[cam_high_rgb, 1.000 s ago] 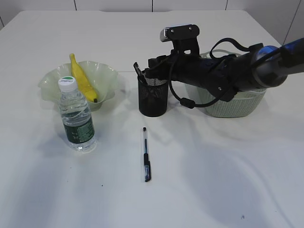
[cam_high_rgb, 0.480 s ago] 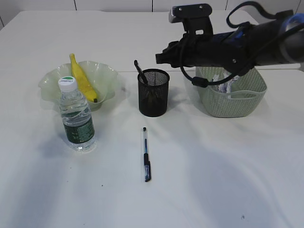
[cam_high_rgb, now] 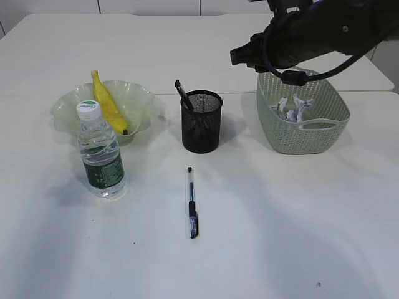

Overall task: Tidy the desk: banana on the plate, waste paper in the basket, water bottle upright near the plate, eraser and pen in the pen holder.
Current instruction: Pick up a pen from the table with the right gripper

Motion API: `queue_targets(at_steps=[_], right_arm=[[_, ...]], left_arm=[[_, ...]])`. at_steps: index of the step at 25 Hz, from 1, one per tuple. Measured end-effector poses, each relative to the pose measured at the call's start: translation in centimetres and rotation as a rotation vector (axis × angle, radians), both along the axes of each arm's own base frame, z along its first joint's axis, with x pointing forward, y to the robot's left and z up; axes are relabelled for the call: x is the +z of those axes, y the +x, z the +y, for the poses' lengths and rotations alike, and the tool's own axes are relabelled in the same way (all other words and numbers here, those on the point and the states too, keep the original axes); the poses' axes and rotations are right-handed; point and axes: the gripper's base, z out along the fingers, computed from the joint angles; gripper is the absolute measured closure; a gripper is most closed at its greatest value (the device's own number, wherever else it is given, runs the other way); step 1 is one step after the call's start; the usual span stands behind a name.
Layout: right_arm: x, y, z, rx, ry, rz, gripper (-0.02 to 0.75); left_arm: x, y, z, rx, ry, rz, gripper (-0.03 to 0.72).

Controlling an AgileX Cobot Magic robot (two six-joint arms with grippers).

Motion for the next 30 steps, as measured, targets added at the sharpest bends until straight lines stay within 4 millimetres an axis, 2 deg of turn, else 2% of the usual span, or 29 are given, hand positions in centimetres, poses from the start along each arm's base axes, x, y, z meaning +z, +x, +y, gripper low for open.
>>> queue_targets(at_steps=[7,17,25,28,30], right_arm=[[0.9,-2.6,-0.1,0.053,-0.006,0.205,0.507],[-0.4,-6.1,0.9,0.187,0.066,0.608,0.505],[-0.6,-7.3,0.8,0.178,0.070,0.742,0.505],[-0.6,-7.8,1.4,0.183,0.071,0.768,0.503],[-0.6,-8.5,2.6,0.198,0.047,0.774,0.502]], left_arm=[[0.0,0.0,0.0,0.000,0.000,0.000,0.259],[0.0,0.0,0.0,0.000,0.000,0.000,0.259],[-0.1,-0.1,0.0,-0.002,-0.002,0.014,0.259],[-0.1,-0.2,0.0,-0.002,-0.002,0.021,0.259],[-0.1,-0.2,-0.1,-0.002,-0.009,0.025,0.259]])
